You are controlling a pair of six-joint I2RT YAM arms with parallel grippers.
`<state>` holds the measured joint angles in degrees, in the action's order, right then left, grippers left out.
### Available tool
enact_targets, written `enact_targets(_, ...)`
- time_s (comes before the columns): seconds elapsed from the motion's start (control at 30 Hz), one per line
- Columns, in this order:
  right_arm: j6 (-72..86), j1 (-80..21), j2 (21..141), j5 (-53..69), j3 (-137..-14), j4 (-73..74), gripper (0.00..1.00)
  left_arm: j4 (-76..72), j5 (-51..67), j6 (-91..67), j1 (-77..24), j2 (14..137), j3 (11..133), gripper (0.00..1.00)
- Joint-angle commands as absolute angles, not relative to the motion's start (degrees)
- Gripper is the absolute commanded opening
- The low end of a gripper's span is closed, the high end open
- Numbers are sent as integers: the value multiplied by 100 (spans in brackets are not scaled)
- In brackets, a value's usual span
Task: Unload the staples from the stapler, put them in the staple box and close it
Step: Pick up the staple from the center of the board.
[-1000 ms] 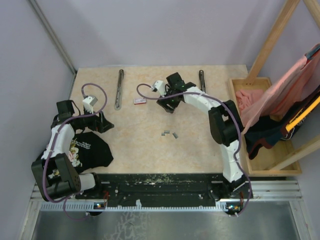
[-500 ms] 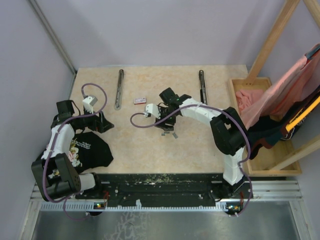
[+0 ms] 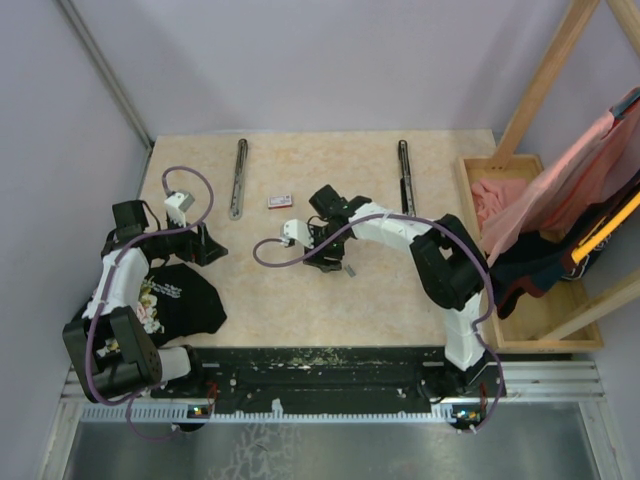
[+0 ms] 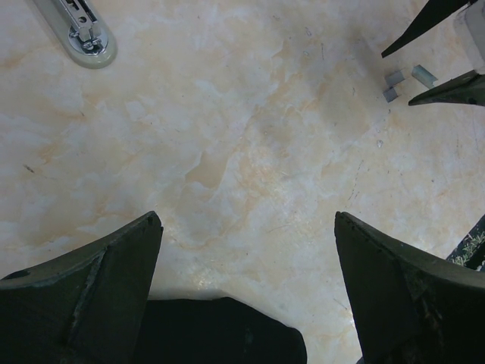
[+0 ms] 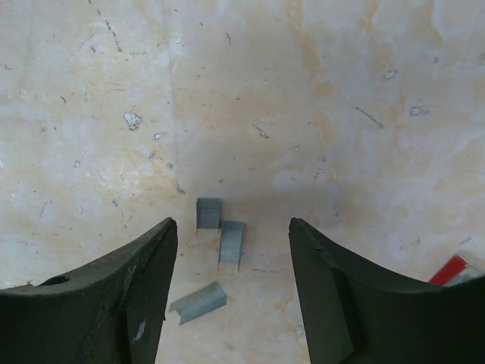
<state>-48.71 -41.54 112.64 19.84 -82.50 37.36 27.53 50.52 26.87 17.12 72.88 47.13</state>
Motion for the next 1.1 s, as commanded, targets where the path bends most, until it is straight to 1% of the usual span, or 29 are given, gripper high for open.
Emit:
enact_targets(0.0, -4759, -4263, 11373, 2068, -8312, 3685, 61, 2845, 5214, 2777, 1766, 7271, 4879, 100)
enact_targets(0.43, -4632, -4383, 11531, 1753, -8211, 3561, 58, 2856, 5238, 2780, 1796, 7245, 4880, 100)
enact_targets(0.77, -4691, -4463, 11591, 1503, -8096, 3496, 54, 2865, 5263, 2779, 1806, 7252, 4878, 100)
enact_targets(0.93, -4710, -4498, 11610, 1452, -8071, 3480, 43, 2865, 5267, 2786, 1812, 7251, 4878, 100)
enact_targets(1.03, -4711, -4507, 11610, 1462, -8078, 3480, 30, 2861, 5265, 2784, 1815, 7264, 4878, 100)
enact_targets(1.07, -4711, -4510, 11606, 1475, -8079, 3492, 28, 2865, 5267, 2782, 1814, 7264, 4882, 100)
